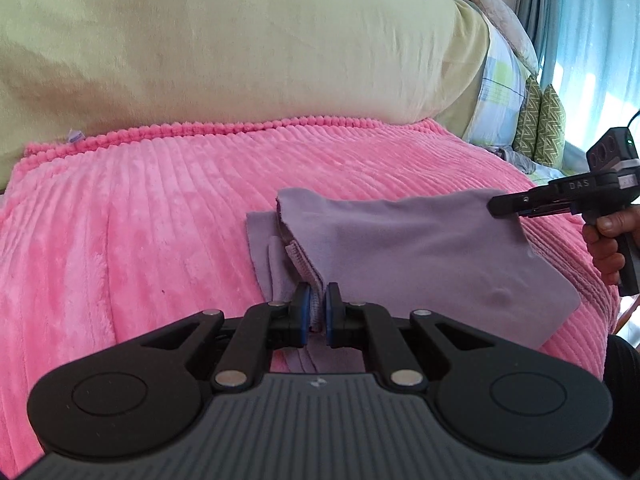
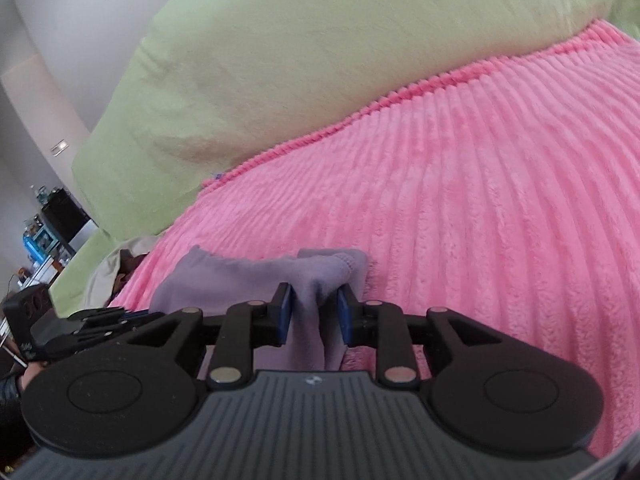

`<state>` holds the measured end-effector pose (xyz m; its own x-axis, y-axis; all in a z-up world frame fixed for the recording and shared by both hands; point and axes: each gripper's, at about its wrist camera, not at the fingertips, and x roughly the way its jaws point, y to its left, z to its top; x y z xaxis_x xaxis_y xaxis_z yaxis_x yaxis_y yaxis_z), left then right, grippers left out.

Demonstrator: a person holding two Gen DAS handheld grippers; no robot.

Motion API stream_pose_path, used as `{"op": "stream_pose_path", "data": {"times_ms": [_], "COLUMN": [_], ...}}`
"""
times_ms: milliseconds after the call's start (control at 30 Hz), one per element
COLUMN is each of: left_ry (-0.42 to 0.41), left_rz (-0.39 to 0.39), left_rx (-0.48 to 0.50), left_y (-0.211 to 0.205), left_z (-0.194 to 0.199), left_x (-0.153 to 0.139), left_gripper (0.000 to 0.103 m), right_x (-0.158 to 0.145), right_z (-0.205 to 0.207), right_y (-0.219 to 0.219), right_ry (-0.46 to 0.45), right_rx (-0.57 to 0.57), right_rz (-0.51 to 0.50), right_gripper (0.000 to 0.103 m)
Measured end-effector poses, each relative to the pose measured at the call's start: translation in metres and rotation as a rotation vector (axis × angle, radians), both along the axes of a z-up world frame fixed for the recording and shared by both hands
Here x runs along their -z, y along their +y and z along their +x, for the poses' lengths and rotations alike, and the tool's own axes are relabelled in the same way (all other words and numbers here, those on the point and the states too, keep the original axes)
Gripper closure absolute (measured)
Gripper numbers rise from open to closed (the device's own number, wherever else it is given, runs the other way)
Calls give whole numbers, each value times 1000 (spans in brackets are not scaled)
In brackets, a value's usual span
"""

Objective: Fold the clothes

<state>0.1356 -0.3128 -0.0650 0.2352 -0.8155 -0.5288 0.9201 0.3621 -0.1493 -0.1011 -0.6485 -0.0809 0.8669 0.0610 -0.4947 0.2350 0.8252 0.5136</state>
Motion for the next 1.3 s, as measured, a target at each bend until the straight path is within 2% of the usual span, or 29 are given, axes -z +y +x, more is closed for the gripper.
{"op": "stream_pose_path", "data": {"times_ms": [100, 167, 267, 333, 367, 433, 567, 667, 800, 867, 900, 933, 967, 1033, 1167, 1200, 1267, 1300], "left_ry": [-17, -11, 15, 18, 30, 60, 134, 187, 239, 274, 293, 321, 354, 378, 420, 437, 422, 412], "left_rz": [-40, -30, 36, 51, 51, 46, -19, -58, -52, -57, -64, -72, -80, -77, -49, -38, 4, 27], "left_rx": [-23, -34, -36, -37, -36, -35, -47, -62, -58, -37, -26, -23, -21, -37, -46, -34, -17, -9], "left_y": [9, 9, 0, -3, -4, -4, 3, 4, -7, -7, -5, -3, -1, -4, -18, -25, -36, -42], "left_z": [-5, -6, -4, 0, 2, 7, 16, 27, 43, 49, 51, 55, 60, 69, 88, 93, 95, 95], "left_x": [-4, -3, 4, 1, 0, 0, -8, -10, -11, -13, -13, -13, -12, -11, -8, -6, -3, -1], "left_gripper": [98, 98, 98, 98, 98, 98, 97, 92, 90, 84, 71, 60, 58, 58, 59, 61, 73, 89], "right_x": [-26, -28, -3, -1, 0, 1, 4, 6, 7, 7, 7, 7, 7, 8, 8, 7, 7, 7], "right_z": [-1, 6, 20, 17, 14, 10, 3, 0, 2, 4, 4, 4, 4, 5, 7, 7, 7, 7], "right_y": [16, 17, -5, -7, -8, -9, -17, -20, -17, -14, -14, -13, -13, -13, -10, -9, -9, -9], "right_ry": [-111, -101, 59, 47, 36, 18, -11, -30, -22, -12, -7, 2, 13, 19, 20, 20, 23, 24], "right_rx": [-102, -120, -40, -21, -10, 2, 29, 56, 47, 40, 38, 41, 43, 33, 18, 16, 13, 14], "right_rz": [-130, -164, -88, -62, -51, -22, 57, 90, 78, 65, 61, 50, 31, 20, 5, 2, -4, -3], "right_gripper": [95, 96, 89, 86, 78, 72, 71, 70, 70, 71, 72, 80, 89, 93, 93, 93, 93, 93]}}
